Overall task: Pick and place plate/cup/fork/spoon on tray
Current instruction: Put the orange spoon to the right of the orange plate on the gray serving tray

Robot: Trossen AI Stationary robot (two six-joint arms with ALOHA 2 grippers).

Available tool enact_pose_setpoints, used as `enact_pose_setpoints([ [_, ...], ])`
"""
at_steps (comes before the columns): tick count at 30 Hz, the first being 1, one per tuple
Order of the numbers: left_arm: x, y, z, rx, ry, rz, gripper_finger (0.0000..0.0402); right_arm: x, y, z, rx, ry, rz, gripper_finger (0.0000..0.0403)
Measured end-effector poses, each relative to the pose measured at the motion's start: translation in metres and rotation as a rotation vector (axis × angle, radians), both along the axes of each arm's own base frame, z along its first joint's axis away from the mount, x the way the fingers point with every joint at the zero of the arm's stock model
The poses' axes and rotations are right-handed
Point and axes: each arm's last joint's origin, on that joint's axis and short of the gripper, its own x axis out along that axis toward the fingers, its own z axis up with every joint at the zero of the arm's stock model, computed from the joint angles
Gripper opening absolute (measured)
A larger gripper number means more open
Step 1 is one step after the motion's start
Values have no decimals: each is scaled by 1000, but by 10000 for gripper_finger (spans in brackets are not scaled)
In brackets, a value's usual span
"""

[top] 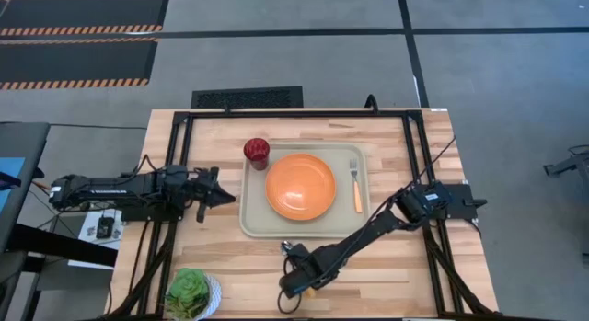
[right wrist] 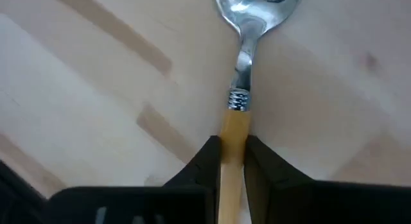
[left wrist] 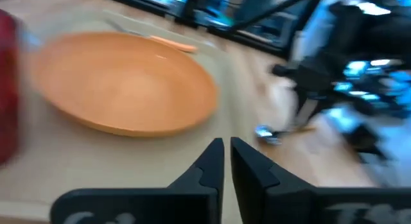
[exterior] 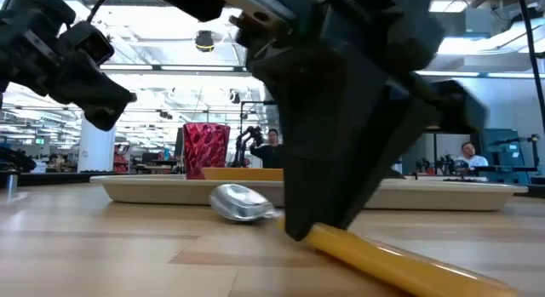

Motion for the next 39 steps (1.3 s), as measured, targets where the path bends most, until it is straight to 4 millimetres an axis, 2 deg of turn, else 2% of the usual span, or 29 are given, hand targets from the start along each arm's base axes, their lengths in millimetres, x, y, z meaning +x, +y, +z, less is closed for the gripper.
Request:
enact_pose_setpoints([
  [6, -1, -6, 1, -186, 25, -100, 68, 20, -24, 19, -148, -66, 91, 48],
  [11, 1, -13, -2, -259, 87, -120, 119, 36, -40, 41, -234, -135, 193, 35],
  [16, 4, -18, -11, -191, 164, -76, 155, 48, -57, 51, -292, -174, 247, 24],
  [19, 5, -22, -17, -106, 206, -108, 169, 50, -64, 52, -300, -173, 255, 22],
  [27, 8, -31, -24, -39, 258, -154, 176, 50, -64, 52, -279, -171, 263, 22],
  [31, 10, -33, -23, -36, 238, -145, 176, 49, -63, 51, -198, -155, 178, 45],
  [39, 10, -31, -22, -22, 225, -103, 176, 48, -59, 49, -71, -161, -9, 133],
])
